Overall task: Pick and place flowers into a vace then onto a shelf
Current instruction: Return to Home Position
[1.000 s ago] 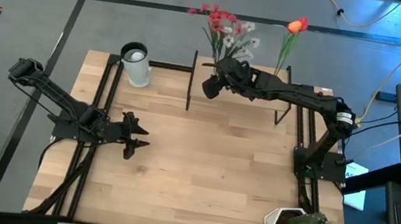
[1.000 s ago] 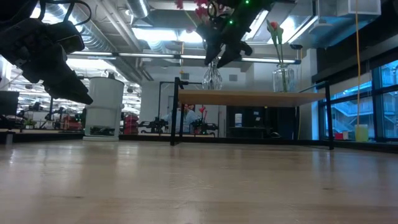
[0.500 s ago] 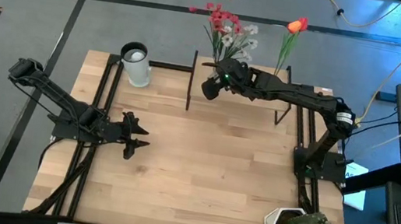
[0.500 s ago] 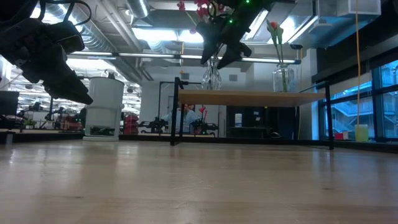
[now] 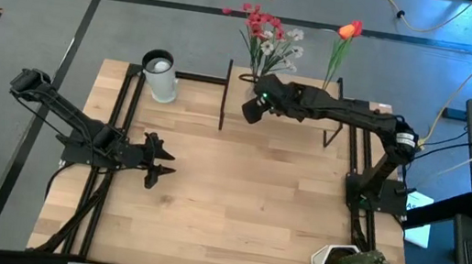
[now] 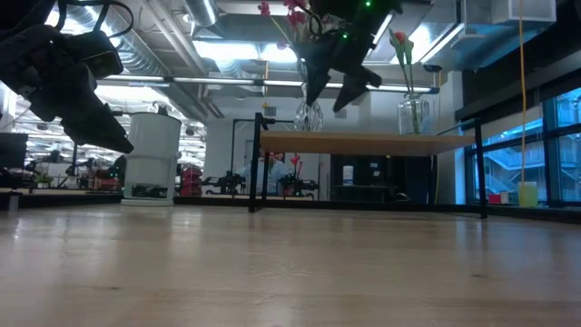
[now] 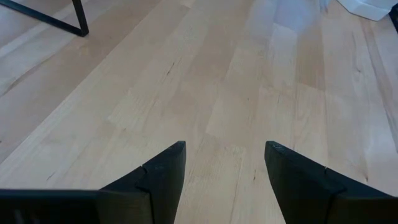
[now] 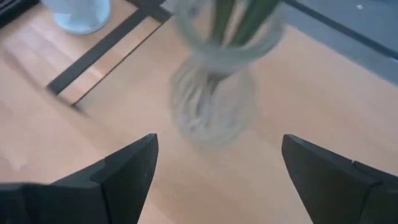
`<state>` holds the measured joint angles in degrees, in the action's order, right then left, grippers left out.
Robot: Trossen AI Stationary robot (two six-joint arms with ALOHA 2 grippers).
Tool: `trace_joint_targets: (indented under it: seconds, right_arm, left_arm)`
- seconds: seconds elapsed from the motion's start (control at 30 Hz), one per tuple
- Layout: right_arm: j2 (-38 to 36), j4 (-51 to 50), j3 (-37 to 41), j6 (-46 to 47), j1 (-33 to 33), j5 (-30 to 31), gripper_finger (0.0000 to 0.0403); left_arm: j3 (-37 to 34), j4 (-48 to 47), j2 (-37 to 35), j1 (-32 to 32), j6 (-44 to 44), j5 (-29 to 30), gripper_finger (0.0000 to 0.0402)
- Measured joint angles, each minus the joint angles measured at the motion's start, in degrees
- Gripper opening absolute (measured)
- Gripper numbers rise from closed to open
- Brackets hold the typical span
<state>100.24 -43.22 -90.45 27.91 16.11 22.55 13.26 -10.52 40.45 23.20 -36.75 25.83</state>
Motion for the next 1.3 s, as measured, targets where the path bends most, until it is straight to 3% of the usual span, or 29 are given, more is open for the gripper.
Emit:
trace_joint_targets:
  seconds: [0.13,0.3,0.47,0.67,0.83,0.97,1.1,1.17,1.23,1.3]
  right_arm:
    - [-0.06,-1.63,0.00,0.38,-1.89,-2.87,0.0342]
    - [-1.50,-3.21,0.00,0.18,-6.86,-11.53,0.0342]
    - [-6.13,-3.34,0.02,-9.01,-16.39,-17.86,0.0342]
    - [-13.57,0.49,2.02,-11.72,-27.18,-14.98,0.0342]
    - [-22.26,18.35,15.52,-11.69,-31.87,-14.78,0.0342]
    - [-29.90,33.04,29.83,-8.82,-33.06,-16.29,0.0342]
    - [-37.31,31.85,40.15,-14.11,-33.02,-16.20,0.0342]
    - [-40.15,31.04,44.76,-8.55,-32.78,-16.18,0.0342]
    - [-42.46,35.14,49.77,-5.00,-33.28,-16.96,0.0342]
    - [-44.92,46.03,56.10,-5.68,-33.63,-20.20,0.0342]
  left_arm:
    - [0.00,0.00,0.00,0.00,-0.02,-0.01,0.0212]
    - [0.00,0.00,0.00,0.00,0.00,0.02,0.0212]
    - [-0.07,1.89,-0.17,-0.02,-1.75,0.19,0.0212]
    - [-0.07,13.53,-0.20,-0.07,-1.90,3.31,0.0212]
    - [-0.04,21.67,-0.20,-0.07,5.80,6.03,0.0212]
    - [-0.04,25.75,-0.20,-0.07,6.30,6.16,0.0212]
    - [-0.04,25.62,-0.20,-0.07,7.17,6.16,0.0212]
    - [-0.04,25.58,-0.20,-0.07,7.94,6.14,0.0212]
    - [-0.04,25.84,-0.20,-0.07,8.03,6.23,0.0212]
    - [-0.04,27.07,-0.20,-0.07,8.26,7.77,0.0212]
